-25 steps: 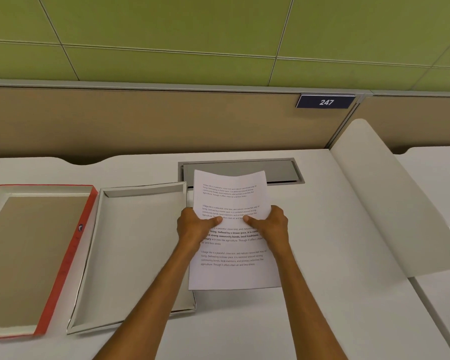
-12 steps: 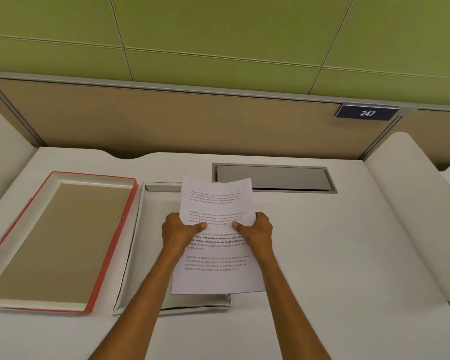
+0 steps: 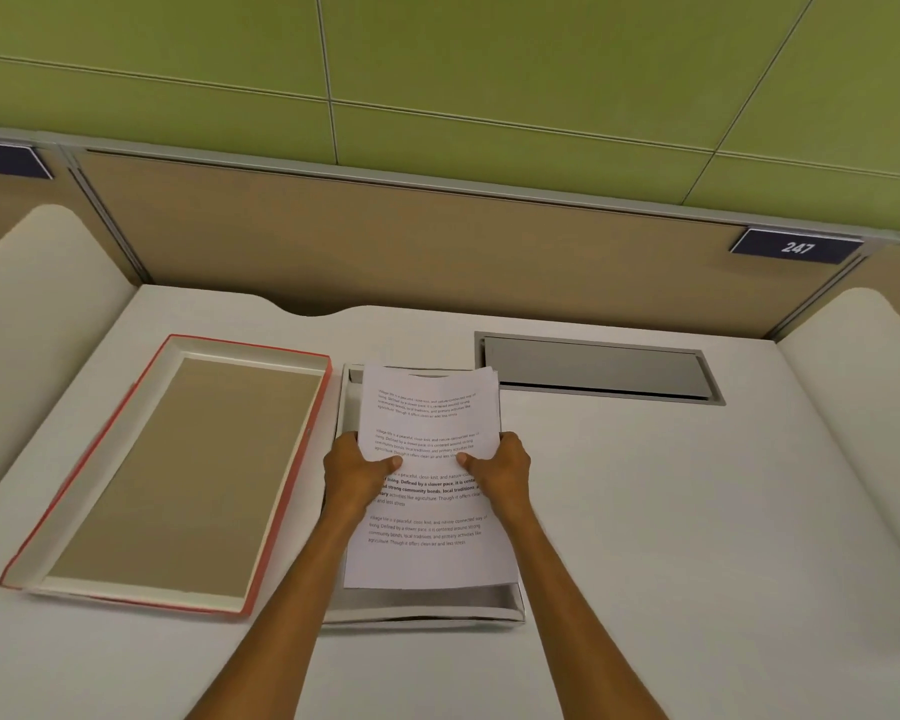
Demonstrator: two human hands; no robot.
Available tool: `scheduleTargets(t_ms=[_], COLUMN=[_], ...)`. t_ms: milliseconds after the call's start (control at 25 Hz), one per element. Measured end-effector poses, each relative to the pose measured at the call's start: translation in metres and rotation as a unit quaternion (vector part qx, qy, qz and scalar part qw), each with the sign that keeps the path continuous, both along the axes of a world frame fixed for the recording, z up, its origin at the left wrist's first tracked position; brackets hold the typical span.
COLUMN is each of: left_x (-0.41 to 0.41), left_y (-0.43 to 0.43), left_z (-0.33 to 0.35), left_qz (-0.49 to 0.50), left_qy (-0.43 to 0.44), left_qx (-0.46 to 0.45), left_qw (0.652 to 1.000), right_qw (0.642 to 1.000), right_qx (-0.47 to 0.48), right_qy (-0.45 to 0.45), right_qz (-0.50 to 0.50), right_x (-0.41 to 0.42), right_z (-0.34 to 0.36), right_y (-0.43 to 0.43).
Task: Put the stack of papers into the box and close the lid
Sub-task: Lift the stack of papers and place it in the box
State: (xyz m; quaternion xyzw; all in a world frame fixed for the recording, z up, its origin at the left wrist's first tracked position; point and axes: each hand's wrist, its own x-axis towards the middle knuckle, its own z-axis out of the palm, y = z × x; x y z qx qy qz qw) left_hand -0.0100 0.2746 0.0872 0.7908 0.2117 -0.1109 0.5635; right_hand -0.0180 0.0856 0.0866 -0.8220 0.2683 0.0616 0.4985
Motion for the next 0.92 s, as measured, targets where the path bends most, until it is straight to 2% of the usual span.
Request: scheduleTargets(t_ms=[280, 920], left_x=[0.001, 0.011], left_y=[0.008, 0.007], left_z=[-0.025, -0.046], left_qz=[-0.011, 0.006], left_qy=[-0.003, 0.001], left_qx=[-0.007, -0.007], left_qw=[1.0, 1.0], right_qw=[0.999, 0.996], right_qx=[-0.033, -0.081], right_qy=[0.032, 0.039], right_qz=[0.006, 0.023], right_x=[0.007, 0.014], right_z=[-0.019, -0.045], right_y=[0.014, 0.023])
